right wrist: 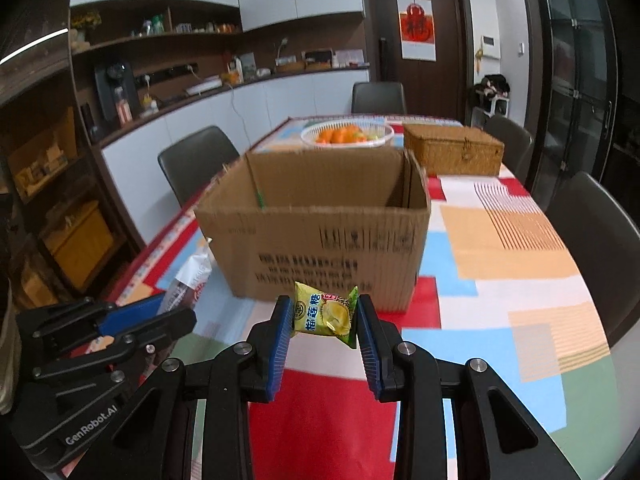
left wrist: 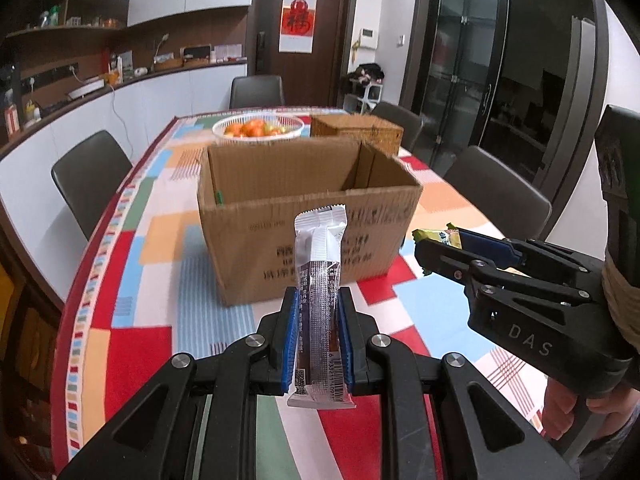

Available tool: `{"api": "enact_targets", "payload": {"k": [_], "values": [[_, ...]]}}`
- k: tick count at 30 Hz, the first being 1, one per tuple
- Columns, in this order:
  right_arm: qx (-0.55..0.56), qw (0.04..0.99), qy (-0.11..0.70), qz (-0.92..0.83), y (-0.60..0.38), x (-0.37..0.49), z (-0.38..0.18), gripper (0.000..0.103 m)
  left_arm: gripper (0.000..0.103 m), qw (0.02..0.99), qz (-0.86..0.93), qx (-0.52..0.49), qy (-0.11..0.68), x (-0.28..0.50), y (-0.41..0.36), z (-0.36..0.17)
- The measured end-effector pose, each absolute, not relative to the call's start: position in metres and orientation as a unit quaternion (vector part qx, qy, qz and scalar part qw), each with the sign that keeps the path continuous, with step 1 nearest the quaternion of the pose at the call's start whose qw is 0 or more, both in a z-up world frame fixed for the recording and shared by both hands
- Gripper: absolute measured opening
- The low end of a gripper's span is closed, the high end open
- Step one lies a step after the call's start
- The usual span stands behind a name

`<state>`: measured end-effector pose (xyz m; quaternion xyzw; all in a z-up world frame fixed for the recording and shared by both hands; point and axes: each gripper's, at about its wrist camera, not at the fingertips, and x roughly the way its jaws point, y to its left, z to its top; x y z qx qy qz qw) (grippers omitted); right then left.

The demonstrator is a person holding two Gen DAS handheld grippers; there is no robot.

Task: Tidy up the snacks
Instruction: 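Carry both snacks over the box and open both tools to drop them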

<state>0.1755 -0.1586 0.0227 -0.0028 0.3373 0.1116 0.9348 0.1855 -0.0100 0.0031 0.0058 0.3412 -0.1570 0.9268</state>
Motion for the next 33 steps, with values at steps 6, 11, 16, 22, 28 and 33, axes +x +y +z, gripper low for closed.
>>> {"api": "enact_targets", "payload": {"k": [6, 11, 16, 22, 28, 33], "values": [[-0.005, 0.943, 0.313, 0.110, -0.156, 0.184, 0.041, 0.033, 0.019, 0.938, -0.146, 0.011, 0.314, 0.192, -0.005, 0.026], [-0.009, 0.951, 0.291, 0.103, -0.157, 0.195, 0.060, 0.033, 0.019, 0.944, -0.140, 0.018, 0.300, 0.200, -0.002, 0.040], [-0.017, 0.956, 0.276, 0.101, -0.155, 0.207, 0.076, 0.033, 0.019, 0.946, -0.139, 0.020, 0.293, 0.217, -0.001, 0.051], [-0.027, 0.957, 0.273, 0.096, -0.152, 0.225, 0.083, 0.033, 0.019, 0.945, -0.134, 0.020, 0.298, 0.244, 0.001, 0.055], [-0.041, 0.958, 0.271, 0.089, -0.152, 0.244, 0.085, 0.033, 0.019, 0.940, -0.132, 0.026, 0.312, 0.272, -0.001, 0.052], [-0.044, 0.954, 0.284, 0.091, -0.153, 0.265, 0.080, 0.033, 0.019, 0.932, -0.135, 0.027, 0.335, 0.301, -0.005, 0.044]]}}
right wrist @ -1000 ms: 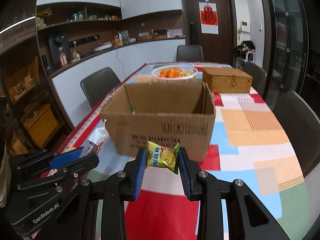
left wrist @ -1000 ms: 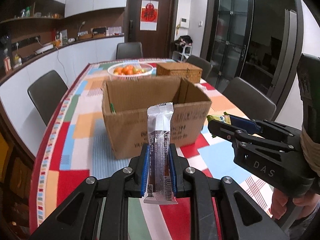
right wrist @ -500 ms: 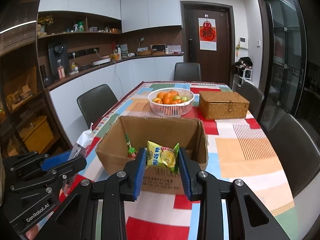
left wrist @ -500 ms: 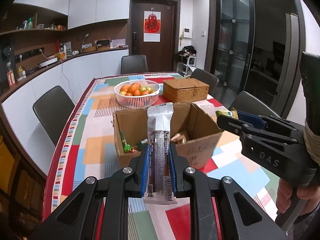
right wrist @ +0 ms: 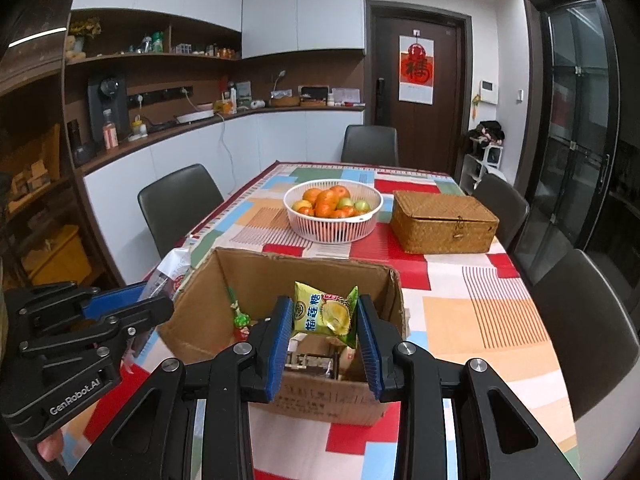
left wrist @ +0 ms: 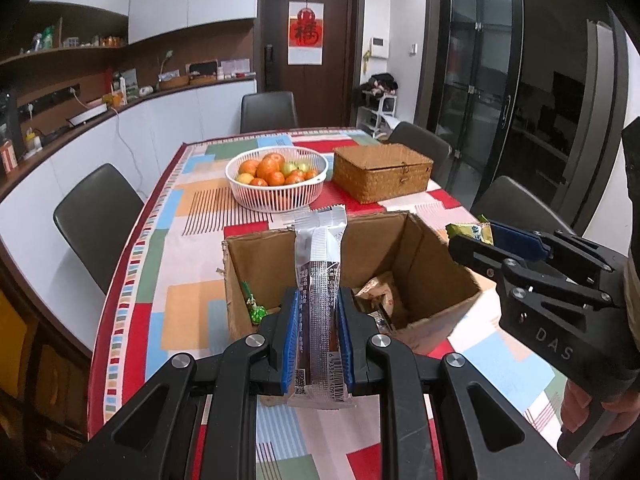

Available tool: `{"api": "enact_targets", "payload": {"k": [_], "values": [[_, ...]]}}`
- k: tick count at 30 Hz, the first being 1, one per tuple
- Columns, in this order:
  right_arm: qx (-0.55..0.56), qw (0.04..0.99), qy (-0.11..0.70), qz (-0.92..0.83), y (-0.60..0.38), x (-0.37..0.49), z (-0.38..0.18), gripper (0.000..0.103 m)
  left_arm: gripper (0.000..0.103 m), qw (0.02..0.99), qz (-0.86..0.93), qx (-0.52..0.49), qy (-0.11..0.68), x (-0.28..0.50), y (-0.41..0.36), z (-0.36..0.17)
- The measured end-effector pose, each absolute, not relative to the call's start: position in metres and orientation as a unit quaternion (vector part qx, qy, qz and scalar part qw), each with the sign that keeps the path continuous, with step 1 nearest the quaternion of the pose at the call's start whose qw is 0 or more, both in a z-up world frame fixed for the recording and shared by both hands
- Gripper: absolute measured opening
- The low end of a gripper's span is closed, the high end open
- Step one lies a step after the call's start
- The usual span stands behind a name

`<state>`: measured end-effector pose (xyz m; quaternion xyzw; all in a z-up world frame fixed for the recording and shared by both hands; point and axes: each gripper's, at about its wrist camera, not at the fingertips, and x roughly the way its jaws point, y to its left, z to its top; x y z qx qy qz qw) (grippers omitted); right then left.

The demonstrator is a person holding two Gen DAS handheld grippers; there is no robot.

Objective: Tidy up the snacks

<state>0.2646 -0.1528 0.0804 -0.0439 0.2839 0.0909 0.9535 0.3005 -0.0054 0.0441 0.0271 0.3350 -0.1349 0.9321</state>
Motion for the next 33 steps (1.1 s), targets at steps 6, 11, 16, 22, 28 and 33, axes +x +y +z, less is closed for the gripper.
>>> {"api": "enact_targets", "payload": {"k": [6, 11, 16, 22, 28, 33], "values": [[-0.042, 0.945, 0.312, 0.091, -0.153, 0.292, 0.066, 0.033, 0.020, 0.922, -0.128, 0.038, 0.364, 0.330, -0.014, 0.031], [-0.038, 0.939, 0.330, 0.086, -0.157, 0.308, 0.057, 0.041, 0.031, 0.927, -0.110, 0.039, 0.356, 0.333, -0.013, 0.032], [-0.041, 0.941, 0.329, 0.068, -0.162, 0.300, 0.054, 0.055, 0.043, 0.934, -0.098, 0.053, 0.340, 0.311, -0.012, 0.033], [-0.033, 0.948, 0.310, 0.059, -0.168, 0.264, 0.057, 0.069, 0.053, 0.943, -0.089, 0.049, 0.316, 0.268, -0.007, 0.038], [-0.020, 0.956, 0.288, 0.058, -0.172, 0.218, 0.064, 0.077, 0.066, 0.953, -0.082, 0.045, 0.289, 0.221, -0.002, 0.047], [-0.015, 0.959, 0.278, 0.058, -0.172, 0.181, 0.071, 0.082, 0.076, 0.957, -0.076, 0.048, 0.277, 0.183, 0.002, 0.054]]}}
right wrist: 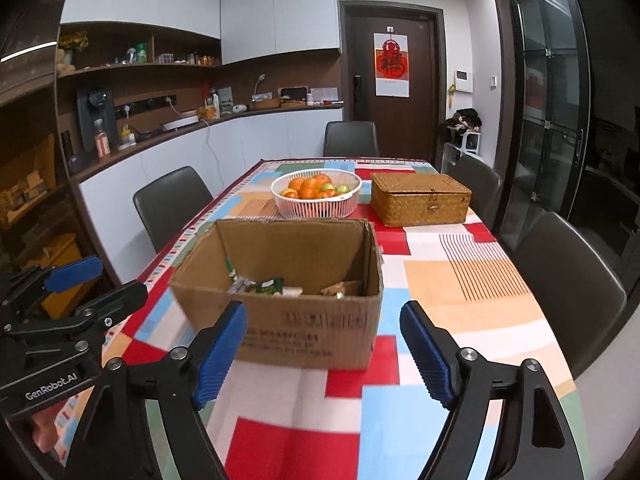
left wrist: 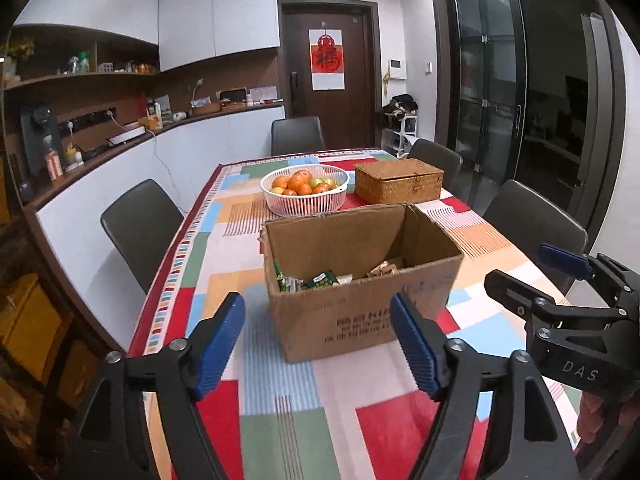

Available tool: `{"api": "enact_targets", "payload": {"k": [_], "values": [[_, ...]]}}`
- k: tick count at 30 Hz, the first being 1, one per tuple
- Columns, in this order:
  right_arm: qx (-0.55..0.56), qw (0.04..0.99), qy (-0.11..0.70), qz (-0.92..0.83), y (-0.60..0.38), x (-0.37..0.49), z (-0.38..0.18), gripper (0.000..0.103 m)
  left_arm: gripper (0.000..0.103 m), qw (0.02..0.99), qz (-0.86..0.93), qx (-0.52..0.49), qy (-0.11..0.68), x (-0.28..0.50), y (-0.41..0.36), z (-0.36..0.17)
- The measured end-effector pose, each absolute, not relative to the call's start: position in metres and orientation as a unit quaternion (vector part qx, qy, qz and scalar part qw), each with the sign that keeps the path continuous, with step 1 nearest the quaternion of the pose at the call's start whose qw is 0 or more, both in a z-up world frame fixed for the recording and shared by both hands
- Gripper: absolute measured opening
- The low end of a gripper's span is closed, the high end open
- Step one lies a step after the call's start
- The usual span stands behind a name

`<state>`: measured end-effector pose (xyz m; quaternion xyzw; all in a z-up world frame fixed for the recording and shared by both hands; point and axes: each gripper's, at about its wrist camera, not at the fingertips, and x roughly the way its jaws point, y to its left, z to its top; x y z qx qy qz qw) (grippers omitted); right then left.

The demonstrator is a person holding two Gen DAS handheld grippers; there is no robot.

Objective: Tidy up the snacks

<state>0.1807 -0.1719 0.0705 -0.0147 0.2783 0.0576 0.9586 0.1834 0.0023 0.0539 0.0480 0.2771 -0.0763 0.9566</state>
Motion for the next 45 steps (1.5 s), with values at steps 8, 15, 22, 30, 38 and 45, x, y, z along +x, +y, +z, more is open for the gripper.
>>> {"api": "enact_targets", "payload": {"k": [8, 15, 22, 30, 38, 45], "values": [[-0.025, 0.962, 0.269, 0.042, -0.172, 0.125, 0.076, 0.085, 0.093, 0.960, -0.080, 0.054, 0.261, 0.138, 0.005, 0.061], [-0.028, 0.965, 0.261, 0.027, -0.174, 0.093, 0.077, 0.088, 0.102, 0.965, -0.068, 0.055, 0.248, 0.108, 0.007, 0.062], [-0.025, 0.966, 0.256, 0.024, -0.176, 0.074, 0.080, 0.088, 0.103, 0.965, -0.066, 0.037, 0.250, 0.092, 0.012, 0.062], [-0.033, 0.968, 0.249, 0.025, -0.173, 0.062, 0.084, 0.088, 0.103, 0.968, -0.051, 0.037, 0.243, 0.084, 0.017, 0.065], [-0.027, 0.967, 0.251, 0.029, -0.173, 0.061, 0.086, 0.088, 0.103, 0.968, -0.051, 0.036, 0.243, 0.082, 0.017, 0.065], [-0.026, 0.967, 0.252, 0.028, -0.174, 0.061, 0.086, 0.088, 0.103, 0.968, -0.048, 0.038, 0.242, 0.081, 0.017, 0.065]]}}
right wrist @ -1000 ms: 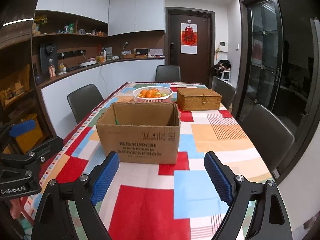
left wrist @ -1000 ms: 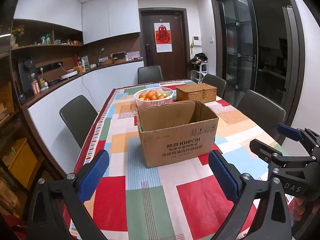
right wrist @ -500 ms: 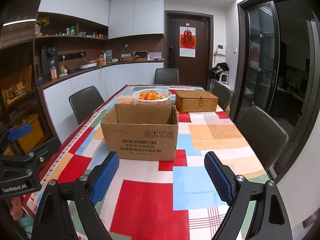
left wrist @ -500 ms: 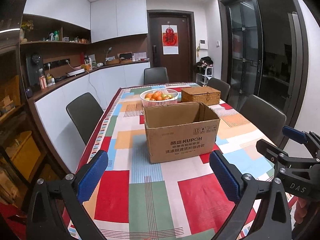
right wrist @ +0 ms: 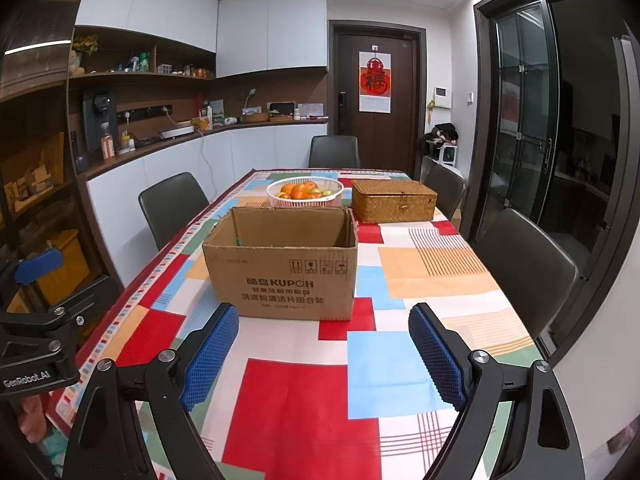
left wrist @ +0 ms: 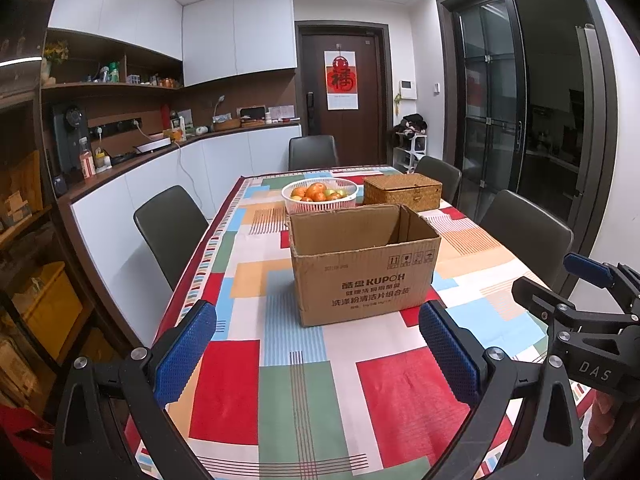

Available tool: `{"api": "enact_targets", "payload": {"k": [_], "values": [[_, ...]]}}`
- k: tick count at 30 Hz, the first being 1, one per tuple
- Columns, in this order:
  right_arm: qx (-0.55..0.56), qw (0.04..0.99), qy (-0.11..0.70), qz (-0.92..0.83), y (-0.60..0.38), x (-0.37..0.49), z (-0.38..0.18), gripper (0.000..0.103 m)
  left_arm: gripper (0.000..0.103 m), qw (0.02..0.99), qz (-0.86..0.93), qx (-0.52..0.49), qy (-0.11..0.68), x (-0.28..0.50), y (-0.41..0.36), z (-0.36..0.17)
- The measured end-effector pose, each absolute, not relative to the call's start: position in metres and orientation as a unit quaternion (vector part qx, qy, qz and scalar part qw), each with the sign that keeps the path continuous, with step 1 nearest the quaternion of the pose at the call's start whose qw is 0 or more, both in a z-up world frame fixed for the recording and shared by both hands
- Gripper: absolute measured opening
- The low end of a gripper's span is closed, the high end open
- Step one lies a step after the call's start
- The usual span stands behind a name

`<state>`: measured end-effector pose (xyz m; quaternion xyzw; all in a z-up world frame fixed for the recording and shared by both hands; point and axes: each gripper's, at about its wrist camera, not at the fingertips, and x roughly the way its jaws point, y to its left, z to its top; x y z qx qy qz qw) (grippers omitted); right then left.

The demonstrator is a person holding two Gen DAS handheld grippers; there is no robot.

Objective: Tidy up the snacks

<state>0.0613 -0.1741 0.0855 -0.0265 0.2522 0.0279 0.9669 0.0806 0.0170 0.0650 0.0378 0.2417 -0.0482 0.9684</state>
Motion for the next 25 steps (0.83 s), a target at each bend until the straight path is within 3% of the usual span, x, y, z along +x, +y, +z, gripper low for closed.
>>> {"api": "enact_targets", "payload": {"k": [25], "values": [[-0.030, 0.966, 0.256, 0.027, -0.1755, 0.0630, 0.0817, 0.088, 0.103, 0.968, -0.041, 0.035, 0.245, 0.0799, 0.0180, 0.0602]]}}
